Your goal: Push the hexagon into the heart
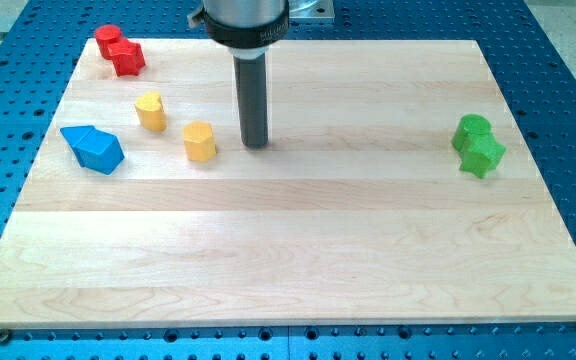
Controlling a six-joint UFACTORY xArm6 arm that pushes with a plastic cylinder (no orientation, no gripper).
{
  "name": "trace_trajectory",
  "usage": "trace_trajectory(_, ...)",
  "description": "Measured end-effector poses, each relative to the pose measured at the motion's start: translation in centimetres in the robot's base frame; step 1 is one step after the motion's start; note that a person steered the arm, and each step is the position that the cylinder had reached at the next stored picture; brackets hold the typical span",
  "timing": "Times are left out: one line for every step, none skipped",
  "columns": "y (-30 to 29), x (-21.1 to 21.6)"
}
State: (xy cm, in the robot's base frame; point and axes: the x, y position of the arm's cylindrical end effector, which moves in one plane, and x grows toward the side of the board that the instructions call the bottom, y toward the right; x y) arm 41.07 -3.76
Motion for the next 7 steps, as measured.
trace_trajectory(-0.3, 2.4)
trace_trajectory(-2.7, 1.5)
trace_trajectory(-5.7, -1.3)
trace_trajectory(-9.2, -3.2)
trace_trajectory(-9.4, -3.1)
trace_trajectory(-7.5, -0.6)
trace_trajectory(-6.6, 2.2)
